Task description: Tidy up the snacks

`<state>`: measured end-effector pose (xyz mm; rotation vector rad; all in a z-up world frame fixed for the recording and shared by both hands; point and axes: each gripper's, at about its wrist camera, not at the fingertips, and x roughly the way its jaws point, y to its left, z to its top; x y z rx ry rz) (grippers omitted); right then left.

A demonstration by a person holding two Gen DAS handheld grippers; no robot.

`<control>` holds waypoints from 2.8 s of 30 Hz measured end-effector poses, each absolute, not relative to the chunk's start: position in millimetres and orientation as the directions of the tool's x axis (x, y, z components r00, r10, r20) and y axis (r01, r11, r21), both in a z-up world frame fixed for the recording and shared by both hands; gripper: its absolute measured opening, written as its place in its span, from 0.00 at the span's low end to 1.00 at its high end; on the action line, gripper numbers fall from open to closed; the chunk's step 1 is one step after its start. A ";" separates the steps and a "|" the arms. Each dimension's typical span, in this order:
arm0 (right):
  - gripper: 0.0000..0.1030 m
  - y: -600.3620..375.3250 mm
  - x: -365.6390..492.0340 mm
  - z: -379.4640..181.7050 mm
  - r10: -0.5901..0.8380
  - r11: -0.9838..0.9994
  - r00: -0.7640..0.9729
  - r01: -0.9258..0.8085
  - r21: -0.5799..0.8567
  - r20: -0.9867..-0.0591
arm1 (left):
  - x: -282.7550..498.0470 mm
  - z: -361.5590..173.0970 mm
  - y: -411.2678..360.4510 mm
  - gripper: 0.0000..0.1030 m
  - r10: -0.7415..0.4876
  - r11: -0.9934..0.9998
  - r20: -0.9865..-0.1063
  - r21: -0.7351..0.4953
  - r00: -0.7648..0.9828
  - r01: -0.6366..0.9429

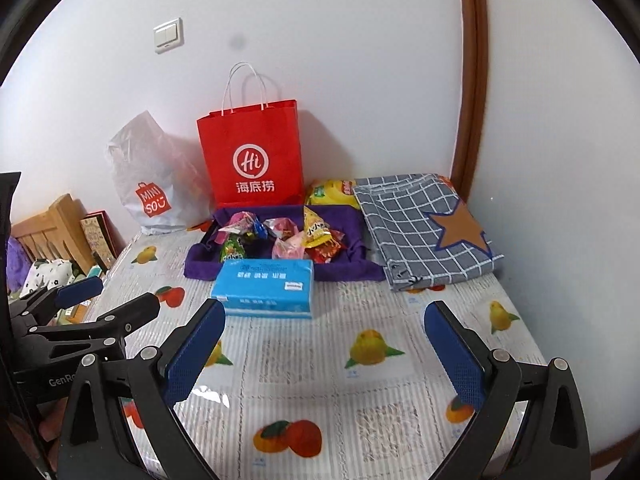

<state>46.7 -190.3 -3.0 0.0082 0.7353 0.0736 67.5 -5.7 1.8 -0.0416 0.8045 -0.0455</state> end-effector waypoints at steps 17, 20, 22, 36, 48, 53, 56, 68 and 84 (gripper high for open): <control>0.96 -201.5 28.7 1.8 0.049 0.999 0.752 -0.051 0.016 -0.657 | 57.0 9.4 -14.6 0.88 -0.062 0.998 -0.704 -0.058 0.707 0.030; 0.96 -200.7 28.1 2.7 0.051 0.998 0.753 -0.053 0.016 -0.656 | 56.0 10.4 -14.8 0.88 -0.064 0.998 -0.704 -0.060 0.708 0.031; 0.96 -200.6 27.9 2.7 0.051 0.998 0.753 -0.053 0.016 -0.656 | 56.0 10.4 -15.1 0.88 -0.065 0.998 -0.703 -0.060 0.708 0.032; 0.96 -203.5 23.7 6.0 0.049 0.999 0.754 -0.051 0.016 -0.655 | 53.5 12.6 -17.0 0.88 -0.060 0.998 -0.704 -0.058 0.708 0.027; 0.96 -202.8 24.5 6.6 0.052 0.998 0.753 -0.055 0.015 -0.656 | 54.1 16.0 -14.9 0.88 -0.057 0.998 -0.702 -0.060 0.710 0.021; 0.96 -201.8 23.8 6.4 0.054 0.998 0.754 -0.060 0.013 -0.655 | 54.6 16.9 -14.5 0.88 -0.058 0.998 -0.701 -0.061 0.710 0.021; 0.96 -201.1 23.4 6.5 0.054 0.998 0.754 -0.059 0.013 -0.654 | 54.1 16.6 -14.5 0.88 -0.057 0.998 -0.701 -0.060 0.711 0.020; 0.96 -198.9 22.2 6.7 0.061 0.998 0.756 -0.067 0.015 -0.652 | 54.1 18.9 -12.1 0.88 -0.055 0.998 -0.698 -0.060 0.714 0.018; 0.96 -198.6 21.4 7.2 0.066 0.997 0.758 -0.073 0.017 -0.649 | 53.2 19.5 -10.6 0.88 -0.057 0.998 -0.696 -0.061 0.715 0.019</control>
